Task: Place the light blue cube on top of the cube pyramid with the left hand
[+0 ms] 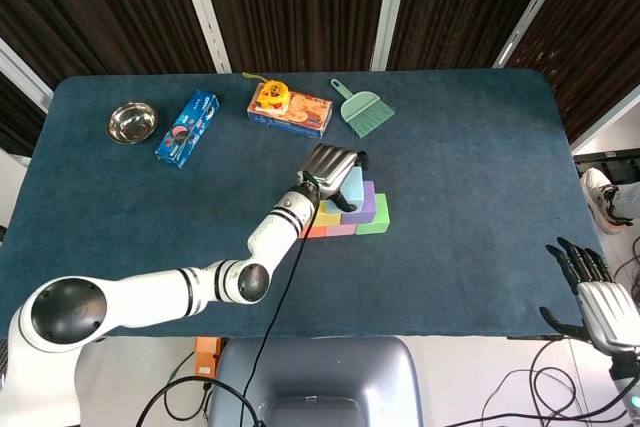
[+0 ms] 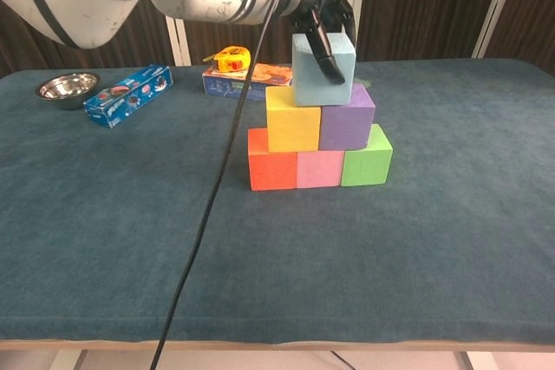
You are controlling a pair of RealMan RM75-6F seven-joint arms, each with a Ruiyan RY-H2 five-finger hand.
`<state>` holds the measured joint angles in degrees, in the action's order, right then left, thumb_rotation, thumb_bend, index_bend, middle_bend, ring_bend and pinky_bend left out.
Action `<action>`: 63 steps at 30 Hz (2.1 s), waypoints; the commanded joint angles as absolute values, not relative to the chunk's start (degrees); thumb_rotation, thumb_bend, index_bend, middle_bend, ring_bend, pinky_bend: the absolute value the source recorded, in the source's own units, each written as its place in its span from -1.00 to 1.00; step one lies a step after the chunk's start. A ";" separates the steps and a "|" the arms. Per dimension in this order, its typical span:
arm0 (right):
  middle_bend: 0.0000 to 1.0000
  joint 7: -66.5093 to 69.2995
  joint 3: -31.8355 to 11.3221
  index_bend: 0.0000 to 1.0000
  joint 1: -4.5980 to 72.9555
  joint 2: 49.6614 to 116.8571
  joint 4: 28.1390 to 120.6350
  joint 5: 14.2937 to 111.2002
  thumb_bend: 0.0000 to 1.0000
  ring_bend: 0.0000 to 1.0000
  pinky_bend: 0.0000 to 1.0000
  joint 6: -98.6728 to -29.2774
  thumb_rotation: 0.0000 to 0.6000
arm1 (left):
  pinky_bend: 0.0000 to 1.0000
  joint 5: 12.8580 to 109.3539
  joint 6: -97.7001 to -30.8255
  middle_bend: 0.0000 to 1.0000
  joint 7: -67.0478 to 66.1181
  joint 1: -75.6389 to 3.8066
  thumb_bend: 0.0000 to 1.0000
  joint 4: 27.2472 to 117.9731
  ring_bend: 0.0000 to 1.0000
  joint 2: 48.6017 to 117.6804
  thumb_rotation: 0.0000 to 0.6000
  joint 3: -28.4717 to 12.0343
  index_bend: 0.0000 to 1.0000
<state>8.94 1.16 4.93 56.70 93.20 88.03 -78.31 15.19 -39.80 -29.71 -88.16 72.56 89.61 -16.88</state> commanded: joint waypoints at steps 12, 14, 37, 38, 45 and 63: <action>-1.00 8.29 1.11 -1.00 4.94 56.68 93.47 87.45 -0.58 -1.00 -1.00 -77.90 1.00 | -0.34 15.19 -41.04 0.02 -31.14 -88.62 -0.86 72.69 -0.29 89.61 0.88 -15.43 -0.39; -1.00 8.06 1.10 -1.00 4.95 56.77 93.51 87.46 -0.58 -1.00 -1.00 -77.88 1.00 | -0.34 15.02 -41.21 0.02 -31.31 -88.68 -0.87 73.22 -0.29 89.22 0.86 -15.49 -0.40; -1.00 7.77 0.98 -1.00 5.09 56.81 93.78 87.23 -0.58 -1.00 -1.00 -77.58 1.00 | -0.42 16.64 -39.78 -0.08 -30.23 -87.87 -0.91 74.01 -0.36 88.63 1.00 -15.34 -0.45; -1.00 7.76 0.99 -1.00 5.08 56.80 93.79 87.23 -0.58 -1.00 -1.00 -77.58 1.00 | -0.44 17.39 -39.86 -0.08 -30.35 -87.86 -0.91 73.71 -0.36 88.84 1.00 -15.04 -0.44; -1.00 7.71 0.93 -1.00 5.08 56.75 93.78 87.01 -0.58 -1.00 -1.00 -77.47 1.00 | -0.50 20.37 -39.93 -0.08 -29.48 -87.63 -0.91 73.05 -0.41 89.56 1.00 -15.00 -0.44; -1.00 7.19 0.89 -1.00 5.13 56.77 94.01 86.71 -0.58 -1.00 -1.00 -77.18 1.00 | -0.56 17.60 -39.38 -0.22 -28.49 -87.47 -0.94 74.15 -0.56 87.73 0.80 -15.20 -0.46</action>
